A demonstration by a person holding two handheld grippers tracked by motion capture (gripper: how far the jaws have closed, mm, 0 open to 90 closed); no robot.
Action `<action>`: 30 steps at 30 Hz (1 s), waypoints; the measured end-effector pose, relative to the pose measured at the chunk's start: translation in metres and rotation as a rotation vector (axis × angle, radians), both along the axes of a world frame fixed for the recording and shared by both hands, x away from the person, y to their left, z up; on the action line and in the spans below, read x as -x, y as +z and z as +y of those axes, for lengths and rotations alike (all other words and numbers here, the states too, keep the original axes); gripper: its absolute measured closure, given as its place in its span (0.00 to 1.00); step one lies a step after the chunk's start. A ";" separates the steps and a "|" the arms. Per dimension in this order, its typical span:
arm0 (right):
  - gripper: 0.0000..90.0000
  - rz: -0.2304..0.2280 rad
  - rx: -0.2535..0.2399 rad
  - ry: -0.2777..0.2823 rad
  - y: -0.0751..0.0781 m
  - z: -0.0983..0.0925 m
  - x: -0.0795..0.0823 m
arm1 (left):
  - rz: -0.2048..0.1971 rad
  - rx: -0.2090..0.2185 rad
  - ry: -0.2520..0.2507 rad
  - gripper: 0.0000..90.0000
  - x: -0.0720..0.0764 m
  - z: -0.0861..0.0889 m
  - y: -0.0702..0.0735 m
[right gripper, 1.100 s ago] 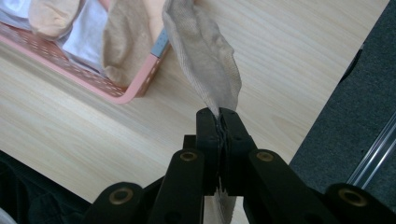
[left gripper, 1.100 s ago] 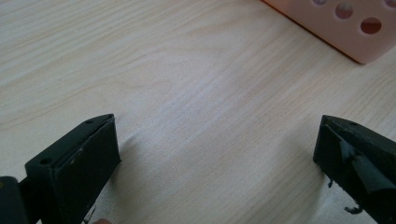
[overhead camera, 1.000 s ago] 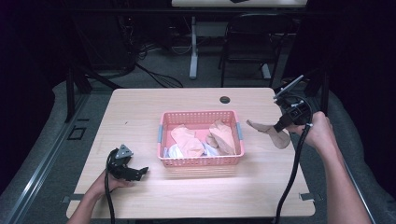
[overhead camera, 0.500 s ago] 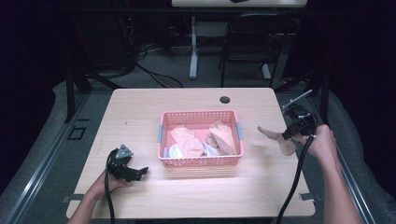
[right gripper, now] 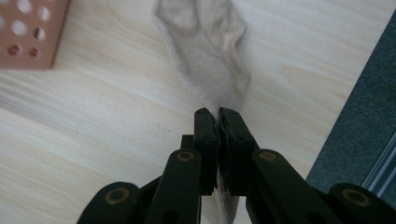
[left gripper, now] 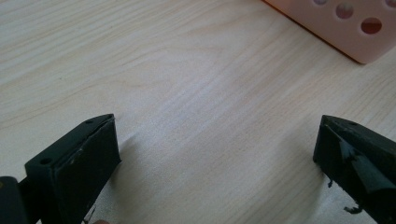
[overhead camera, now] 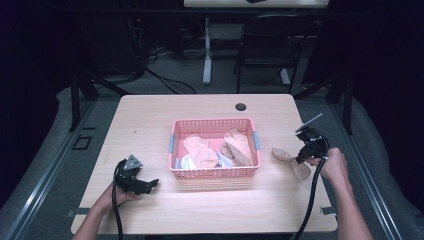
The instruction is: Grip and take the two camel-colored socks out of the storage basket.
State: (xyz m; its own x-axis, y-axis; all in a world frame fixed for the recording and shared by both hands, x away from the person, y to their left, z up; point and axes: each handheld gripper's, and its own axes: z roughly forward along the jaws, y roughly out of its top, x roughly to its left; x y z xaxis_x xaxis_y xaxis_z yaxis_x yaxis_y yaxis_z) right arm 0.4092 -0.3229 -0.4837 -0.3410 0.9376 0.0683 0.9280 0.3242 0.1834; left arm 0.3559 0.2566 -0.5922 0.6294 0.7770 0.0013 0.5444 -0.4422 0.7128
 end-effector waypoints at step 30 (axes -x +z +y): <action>0.12 -0.063 -0.039 0.052 0.047 0.015 0.011 | 0.000 0.001 0.003 0.00 0.000 0.000 0.000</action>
State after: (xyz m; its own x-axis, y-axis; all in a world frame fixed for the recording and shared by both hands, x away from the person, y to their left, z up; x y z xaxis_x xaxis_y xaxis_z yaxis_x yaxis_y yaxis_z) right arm 0.3978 -0.3077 -0.4366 -0.3940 0.9155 0.0816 0.8964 0.3630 0.2545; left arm 0.3556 0.2564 -0.5923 0.6268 0.7792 0.0011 0.5456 -0.4399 0.7133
